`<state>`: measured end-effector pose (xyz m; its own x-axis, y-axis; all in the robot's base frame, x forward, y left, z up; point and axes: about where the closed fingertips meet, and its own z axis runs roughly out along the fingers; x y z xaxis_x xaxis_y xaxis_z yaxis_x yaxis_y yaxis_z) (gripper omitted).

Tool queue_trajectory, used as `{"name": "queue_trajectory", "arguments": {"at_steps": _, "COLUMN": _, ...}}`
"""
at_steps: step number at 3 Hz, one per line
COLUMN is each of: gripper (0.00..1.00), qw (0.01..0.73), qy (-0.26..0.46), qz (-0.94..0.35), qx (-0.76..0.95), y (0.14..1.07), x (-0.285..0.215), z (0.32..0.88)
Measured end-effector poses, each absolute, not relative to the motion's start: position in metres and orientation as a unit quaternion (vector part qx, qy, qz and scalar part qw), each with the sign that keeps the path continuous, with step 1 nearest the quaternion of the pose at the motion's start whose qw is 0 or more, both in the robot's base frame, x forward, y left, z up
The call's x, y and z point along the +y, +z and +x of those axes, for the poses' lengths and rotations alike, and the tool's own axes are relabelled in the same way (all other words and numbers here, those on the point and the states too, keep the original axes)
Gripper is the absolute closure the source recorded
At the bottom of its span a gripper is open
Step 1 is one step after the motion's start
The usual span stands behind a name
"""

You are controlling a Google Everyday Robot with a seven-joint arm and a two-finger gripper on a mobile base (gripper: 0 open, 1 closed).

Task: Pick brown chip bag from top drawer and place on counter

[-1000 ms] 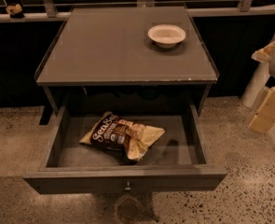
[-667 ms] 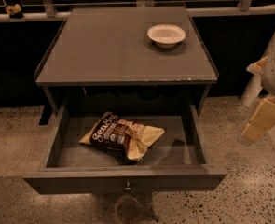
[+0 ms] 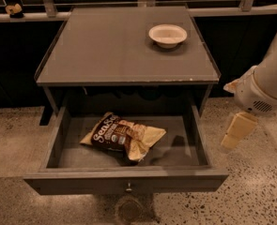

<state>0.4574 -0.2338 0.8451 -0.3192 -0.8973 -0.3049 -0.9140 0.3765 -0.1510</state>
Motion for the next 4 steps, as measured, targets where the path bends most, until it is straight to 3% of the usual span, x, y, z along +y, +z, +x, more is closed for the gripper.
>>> {"name": "queue_trajectory", "arguments": {"at_steps": 4, "gripper": 0.0, "qw": 0.167, "qy": 0.111, "qz": -0.649, "qx": 0.734, "y": 0.755, "x": -0.11, "z": 0.507}}
